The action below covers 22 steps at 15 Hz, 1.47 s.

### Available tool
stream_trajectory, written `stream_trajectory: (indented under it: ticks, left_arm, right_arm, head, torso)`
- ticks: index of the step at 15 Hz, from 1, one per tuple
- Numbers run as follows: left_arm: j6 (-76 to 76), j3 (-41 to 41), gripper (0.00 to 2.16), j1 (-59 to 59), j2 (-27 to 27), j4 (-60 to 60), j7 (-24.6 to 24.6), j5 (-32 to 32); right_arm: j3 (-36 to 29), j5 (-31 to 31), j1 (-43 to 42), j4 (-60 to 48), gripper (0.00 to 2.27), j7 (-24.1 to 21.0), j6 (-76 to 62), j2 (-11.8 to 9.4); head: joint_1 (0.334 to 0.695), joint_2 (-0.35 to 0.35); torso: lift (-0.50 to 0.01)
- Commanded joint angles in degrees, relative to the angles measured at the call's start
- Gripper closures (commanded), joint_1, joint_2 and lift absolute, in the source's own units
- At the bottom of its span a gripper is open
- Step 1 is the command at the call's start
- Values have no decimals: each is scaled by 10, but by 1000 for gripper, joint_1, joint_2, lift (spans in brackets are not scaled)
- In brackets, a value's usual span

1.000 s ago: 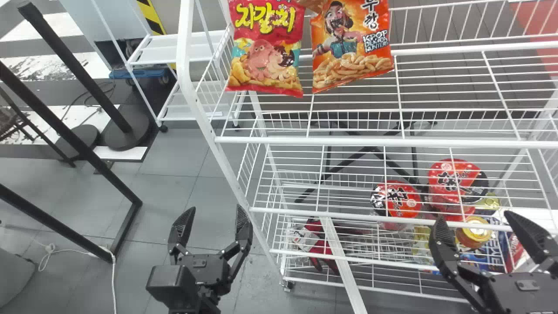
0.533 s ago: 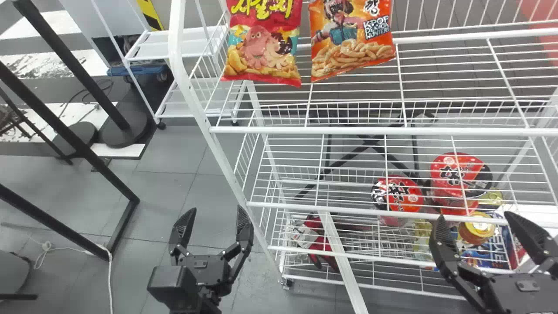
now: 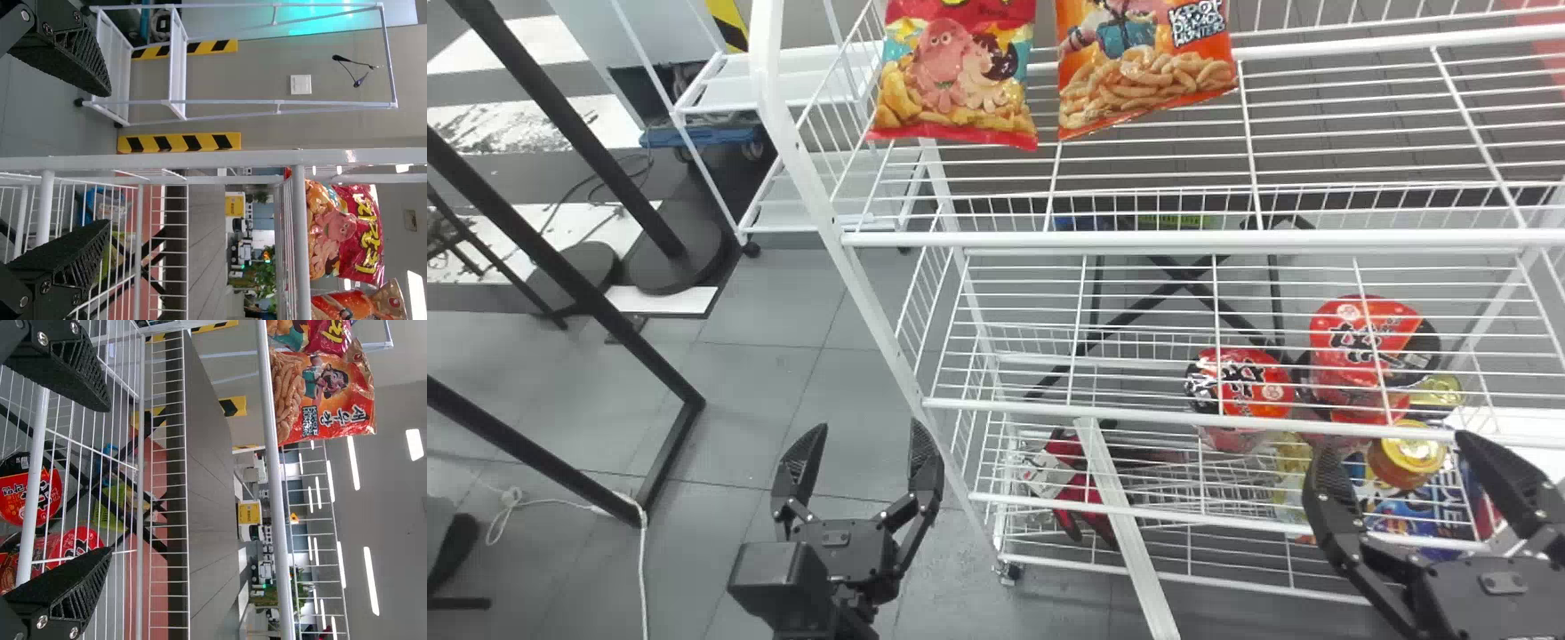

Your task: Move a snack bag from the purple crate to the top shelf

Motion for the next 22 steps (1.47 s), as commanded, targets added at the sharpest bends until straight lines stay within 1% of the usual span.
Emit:
stream_trajectory:
  ticks: [1, 7, 22]
  left_arm:
    - [-1, -1, 147, 1, -1, 0, 0, 0]
    - [-1, -3, 147, 1, 0, -3, 1, -2]
    - [-3, -3, 147, 8, 1, -10, 1, -2]
  right_arm:
    - [1, 0, -1, 1, 49, 0, -1, -1]
    - [2, 2, -1, -1, 39, 0, -1, -6]
    - [8, 6, 3, -13, 26, -1, 13, -7]
  head:
    - [695, 224]
    - [695, 221]
    - [695, 231]
  torso:
    - [-227]
    - [-251]
    - [-310]
